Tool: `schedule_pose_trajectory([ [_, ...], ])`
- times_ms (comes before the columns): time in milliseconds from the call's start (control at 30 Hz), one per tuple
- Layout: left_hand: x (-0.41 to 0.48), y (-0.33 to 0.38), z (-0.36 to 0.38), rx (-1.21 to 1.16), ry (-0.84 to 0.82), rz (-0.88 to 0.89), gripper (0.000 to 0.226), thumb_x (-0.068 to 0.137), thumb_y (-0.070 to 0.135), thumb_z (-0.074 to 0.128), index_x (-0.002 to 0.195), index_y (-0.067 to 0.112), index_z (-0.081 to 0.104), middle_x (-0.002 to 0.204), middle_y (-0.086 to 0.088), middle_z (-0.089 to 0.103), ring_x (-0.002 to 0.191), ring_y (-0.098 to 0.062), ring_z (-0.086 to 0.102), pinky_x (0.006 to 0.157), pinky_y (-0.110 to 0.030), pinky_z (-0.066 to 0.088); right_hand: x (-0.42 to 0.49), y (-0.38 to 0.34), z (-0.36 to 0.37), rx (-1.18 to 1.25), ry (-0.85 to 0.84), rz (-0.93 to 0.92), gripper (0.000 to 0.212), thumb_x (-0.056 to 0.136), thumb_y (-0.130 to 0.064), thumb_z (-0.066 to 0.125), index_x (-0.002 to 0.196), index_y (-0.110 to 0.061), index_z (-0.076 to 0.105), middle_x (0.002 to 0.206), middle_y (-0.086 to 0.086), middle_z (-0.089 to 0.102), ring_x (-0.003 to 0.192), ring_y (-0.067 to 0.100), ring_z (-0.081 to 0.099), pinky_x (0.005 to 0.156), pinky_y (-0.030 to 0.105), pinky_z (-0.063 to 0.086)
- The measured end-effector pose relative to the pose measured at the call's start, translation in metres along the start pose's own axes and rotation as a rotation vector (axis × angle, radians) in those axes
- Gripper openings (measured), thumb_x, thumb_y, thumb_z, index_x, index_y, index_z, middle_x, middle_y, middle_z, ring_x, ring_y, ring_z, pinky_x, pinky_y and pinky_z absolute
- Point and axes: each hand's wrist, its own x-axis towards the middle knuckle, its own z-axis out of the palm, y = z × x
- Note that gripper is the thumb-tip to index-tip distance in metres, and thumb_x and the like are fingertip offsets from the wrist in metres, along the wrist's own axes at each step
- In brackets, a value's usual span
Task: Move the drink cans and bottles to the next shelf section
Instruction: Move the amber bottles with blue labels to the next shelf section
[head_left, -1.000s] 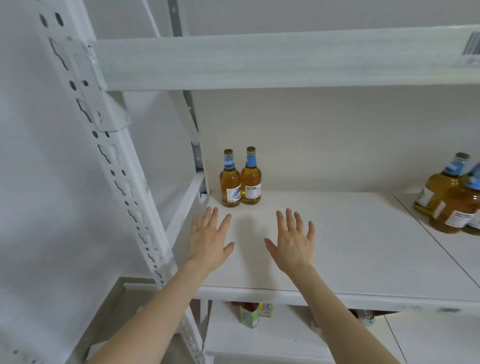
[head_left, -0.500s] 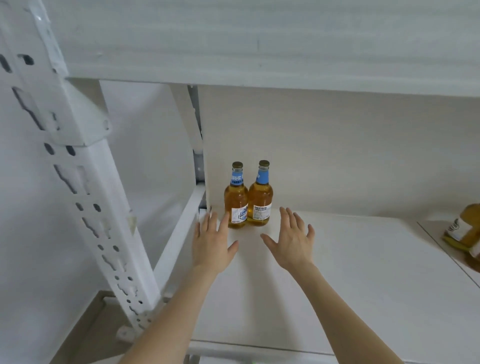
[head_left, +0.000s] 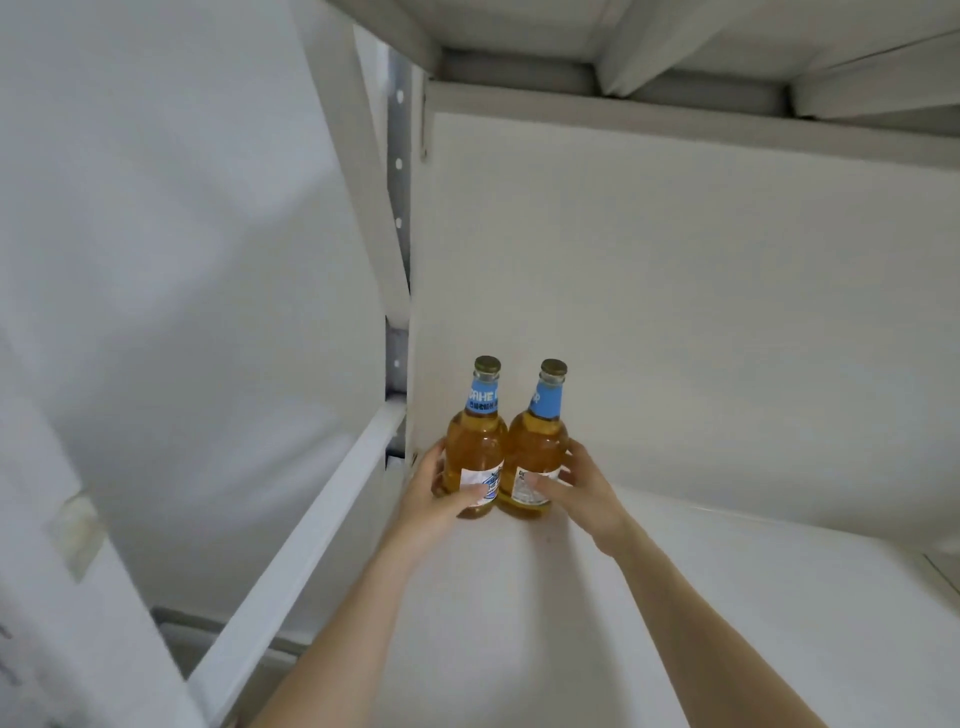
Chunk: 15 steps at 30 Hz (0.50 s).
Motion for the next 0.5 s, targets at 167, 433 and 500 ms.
schedule_pose_trajectory([
  [167, 0.021, 0.009, -0.003, 0.016, -0.032, -0.098, 0.088, 0.053, 0.04, 0.093, 0.131, 0.036, 0.051, 0.121, 0.01, 0.068, 0.11, -0.015, 0.066, 0.094, -0.04, 0.056, 0.014, 0.008, 0.0, 0.084, -0.085, -0.017, 0.065, 0.075, -0.022, 0.085, 0.132, -0.021, 0.053, 0.123, -0.001, 0.069, 0.113, 0.02, 0.066, 0.099, 0.044, 0.053],
  [433, 0.013, 0.013, -0.006, 0.031, -0.043, -0.114, 0.078, 0.056, 0.032, 0.095, 0.123, 0.039, 0.055, 0.117, 0.011, 0.07, 0.106, -0.012, 0.068, 0.086, -0.035, 0.06, 0.009, 0.008, 0.003, 0.159, -0.019, 0.001, 0.081, 0.052, -0.031, 0.098, 0.122, -0.026, 0.058, 0.11, -0.006, 0.073, 0.101, 0.02, 0.071, 0.087, 0.042, 0.059],
  [500, 0.003, 0.014, -0.006, 0.018, -0.032, -0.118, 0.08, 0.051, 0.037, 0.095, 0.122, 0.038, 0.057, 0.115, 0.011, 0.071, 0.107, -0.013, 0.068, 0.087, -0.037, 0.059, 0.0, 0.007, 0.007, 0.154, 0.003, -0.005, 0.075, 0.054, -0.027, 0.097, 0.12, -0.026, 0.058, 0.108, -0.006, 0.073, 0.098, 0.019, 0.072, 0.081, 0.037, 0.06],
])
